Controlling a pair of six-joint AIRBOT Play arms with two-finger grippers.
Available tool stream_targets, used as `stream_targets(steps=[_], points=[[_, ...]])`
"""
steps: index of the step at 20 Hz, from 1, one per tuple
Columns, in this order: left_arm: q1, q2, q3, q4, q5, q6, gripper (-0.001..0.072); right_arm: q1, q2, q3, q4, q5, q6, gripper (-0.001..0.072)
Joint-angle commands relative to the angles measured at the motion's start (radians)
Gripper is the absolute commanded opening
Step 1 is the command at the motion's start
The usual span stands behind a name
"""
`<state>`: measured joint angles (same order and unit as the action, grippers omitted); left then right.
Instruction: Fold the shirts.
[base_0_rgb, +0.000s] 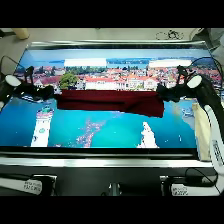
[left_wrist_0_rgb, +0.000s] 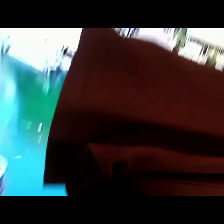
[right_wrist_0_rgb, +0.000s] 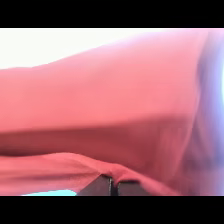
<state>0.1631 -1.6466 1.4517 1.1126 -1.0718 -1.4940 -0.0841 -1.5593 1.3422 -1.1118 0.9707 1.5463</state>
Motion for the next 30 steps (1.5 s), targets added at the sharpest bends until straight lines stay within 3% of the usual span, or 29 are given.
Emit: stream_targets(steps=[1,3,4,5,6,7,11,13,16,20,21,22,23,24,25,26,28,30], points=[[-0.017,-0.226,0.239,-0.080,-0.009,-0.079,0.0025,0.000,-0.171,0.119,0.025,-0.063,0.050,0.0023],[-0.026,-0.309,0.298,-0.101,-0.006,-0.089,0.0076,0.000,-0.211,0.119,0.058,-0.090,0.051,0.0025],[-0.028,-0.326,0.307,-0.101,0.000,-0.088,0.0283,0.000,-0.222,0.119,0.065,-0.091,0.051,0.0084],[-0.027,-0.328,0.307,-0.100,0.001,-0.086,0.0585,0.000,-0.224,0.119,0.063,-0.090,0.049,0.0297],[-0.022,-0.322,0.312,-0.099,0.000,-0.069,0.0693,-0.006,-0.216,0.125,0.061,-0.076,0.029,0.0633],[-0.011,-0.311,0.327,-0.099,-0.006,-0.037,0.0693,-0.020,-0.204,0.143,0.052,-0.024,-0.014,0.0706],[0.037,-0.202,0.351,-0.099,-0.038,-0.006,0.0684,-0.120,-0.197,0.169,-0.061,0.203,-0.032,0.0719],[0.039,-0.145,0.351,-0.099,-0.086,-0.005,0.0676,-0.135,-0.230,0.163,-0.040,0.289,-0.052,0.0719],[0.023,-0.071,0.351,-0.100,-0.177,-0.005,0.0676,-0.114,-0.299,0.162,0.069,0.307,-0.082,0.0719],[-0.021,0.022,0.351,-0.100,-0.223,0.003,0.0676,-0.039,-0.362,0.162,0.113,0.243,-0.058,0.0709],[-0.038,0.039,0.351,-0.100,-0.223,0.003,0.0675,-0.018,-0.368,0.162,0.122,0.227,-0.043,0.0621],[-0.057,0.048,0.350,-0.100,-0.223,0.007,0.0670,-0.005,-0.364,0.163,0.138,0.227,-0.043,0.0322],[-0.081,0.049,0.350,-0.100,-0.223,0.019,0.0603,0.002,-0.350,0.163,0.164,0.236,-0.043,0.0015],[-0.112,0.045,0.338,-0.100,-0.213,0.029,0.0432,0.002,-0.327,0.165,0.199,0.252,-0.056,0.0023],[-0.147,0.037,0.315,-0.100,-0.185,0.029,0.0167,0.002,-0.289,0.166,0.220,0.265,-0.075,0.0022],[-0.193,0.023,0.281,-0.100,-0.143,0.029,0.0035,0.002,-0.238,0.167,0.214,0.279,-0.077,0.0022],[-0.295,-0.024,0.210,-0.128,-0.056,0.028,0.0028,0.002,-0.129,0.167,0.214,0.332,-0.064,0.0022],[-0.402,-0.111,0.164,-0.249,0.022,0.028,0.0027,0.002,-0.025,0.167,0.214,0.421,-0.037,0.0022]])
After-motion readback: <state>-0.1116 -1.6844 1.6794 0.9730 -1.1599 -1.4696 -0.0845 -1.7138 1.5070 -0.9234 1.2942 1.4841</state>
